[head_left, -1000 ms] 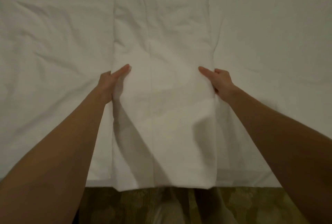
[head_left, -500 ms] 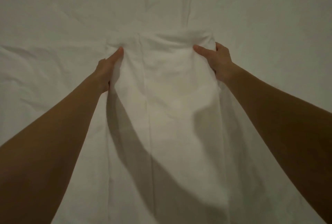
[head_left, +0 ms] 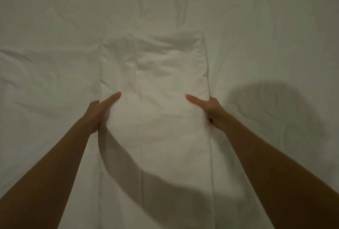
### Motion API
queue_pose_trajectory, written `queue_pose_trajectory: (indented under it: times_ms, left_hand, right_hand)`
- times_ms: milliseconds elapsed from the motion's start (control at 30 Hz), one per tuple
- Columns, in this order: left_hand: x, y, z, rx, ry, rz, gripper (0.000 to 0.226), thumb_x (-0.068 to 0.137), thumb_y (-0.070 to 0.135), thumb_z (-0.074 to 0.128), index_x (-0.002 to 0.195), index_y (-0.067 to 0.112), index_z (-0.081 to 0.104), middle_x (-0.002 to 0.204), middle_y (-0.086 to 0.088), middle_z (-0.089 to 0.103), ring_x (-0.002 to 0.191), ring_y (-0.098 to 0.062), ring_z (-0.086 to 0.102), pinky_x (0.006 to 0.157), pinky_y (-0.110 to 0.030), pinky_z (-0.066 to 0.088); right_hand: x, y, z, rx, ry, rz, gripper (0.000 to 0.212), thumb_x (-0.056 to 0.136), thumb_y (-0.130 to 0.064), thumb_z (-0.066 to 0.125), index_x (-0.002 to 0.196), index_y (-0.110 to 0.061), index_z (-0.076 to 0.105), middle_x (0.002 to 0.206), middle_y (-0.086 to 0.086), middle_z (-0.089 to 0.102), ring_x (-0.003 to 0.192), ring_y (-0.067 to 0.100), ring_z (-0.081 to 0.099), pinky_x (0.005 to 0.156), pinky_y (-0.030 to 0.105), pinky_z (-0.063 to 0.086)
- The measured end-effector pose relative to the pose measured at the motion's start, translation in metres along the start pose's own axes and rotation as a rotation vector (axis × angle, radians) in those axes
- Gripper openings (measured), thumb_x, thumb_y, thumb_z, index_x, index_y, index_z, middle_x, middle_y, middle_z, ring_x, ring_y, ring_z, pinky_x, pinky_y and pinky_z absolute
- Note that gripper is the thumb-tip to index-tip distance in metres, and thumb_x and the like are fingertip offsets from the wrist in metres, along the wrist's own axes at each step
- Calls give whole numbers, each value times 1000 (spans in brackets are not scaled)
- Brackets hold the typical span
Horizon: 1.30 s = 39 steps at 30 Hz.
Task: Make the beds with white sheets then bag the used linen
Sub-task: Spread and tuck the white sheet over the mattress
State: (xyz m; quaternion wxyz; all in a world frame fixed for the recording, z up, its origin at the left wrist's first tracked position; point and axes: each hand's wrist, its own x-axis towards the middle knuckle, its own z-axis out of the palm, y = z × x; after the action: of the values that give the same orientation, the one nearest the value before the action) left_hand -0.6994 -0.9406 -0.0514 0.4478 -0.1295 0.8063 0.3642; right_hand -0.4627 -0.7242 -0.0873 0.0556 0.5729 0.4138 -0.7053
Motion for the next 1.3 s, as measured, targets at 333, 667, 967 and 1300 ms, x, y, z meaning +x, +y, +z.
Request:
queue_pose_trajectory:
  times_ms: [333, 667, 967, 1300]
  left_hand:
    - [-29, -17, 24, 41, 75, -5, 75, 75, 38, 80, 132, -3, 53, 130, -17, 59, 115, -34, 58, 100, -44, 46]
    - [-77, -3, 186, -13, -138, 81, 57, 79, 30, 79, 120, -5, 60, 112, -10, 66, 96, -23, 64, 83, -31, 51]
    - [-111, -38, 255, -53, -246, 57, 53, 68, 32, 86, 110, 6, 67, 102, -5, 73, 92, -20, 70, 88, -35, 55]
    - [-169, -142, 229, 70, -328, -78, 54, 61, 31, 87, 105, 8, 68, 98, -5, 74, 89, -20, 71, 81, -32, 56]
  right_hand:
    - [-29, 23, -26, -34, -35, -167, 45, 74, -19, 82, 113, -3, 67, 105, 7, 71, 89, 14, 70, 80, 28, 57]
    - [-55, 4, -195, -211, 233, -254, 33, 80, -18, 77, 109, -7, 67, 97, 8, 67, 62, 0, 65, 53, 9, 50]
    - [-83, 54, -290, -79, 219, 17, 18, 82, -29, 72, 79, -14, 64, 69, 3, 59, 57, 14, 59, 48, 22, 52]
    - [-144, 141, -266, -94, 267, -20, 29, 72, -33, 81, 88, -10, 71, 79, 4, 71, 68, 17, 65, 61, 27, 50]
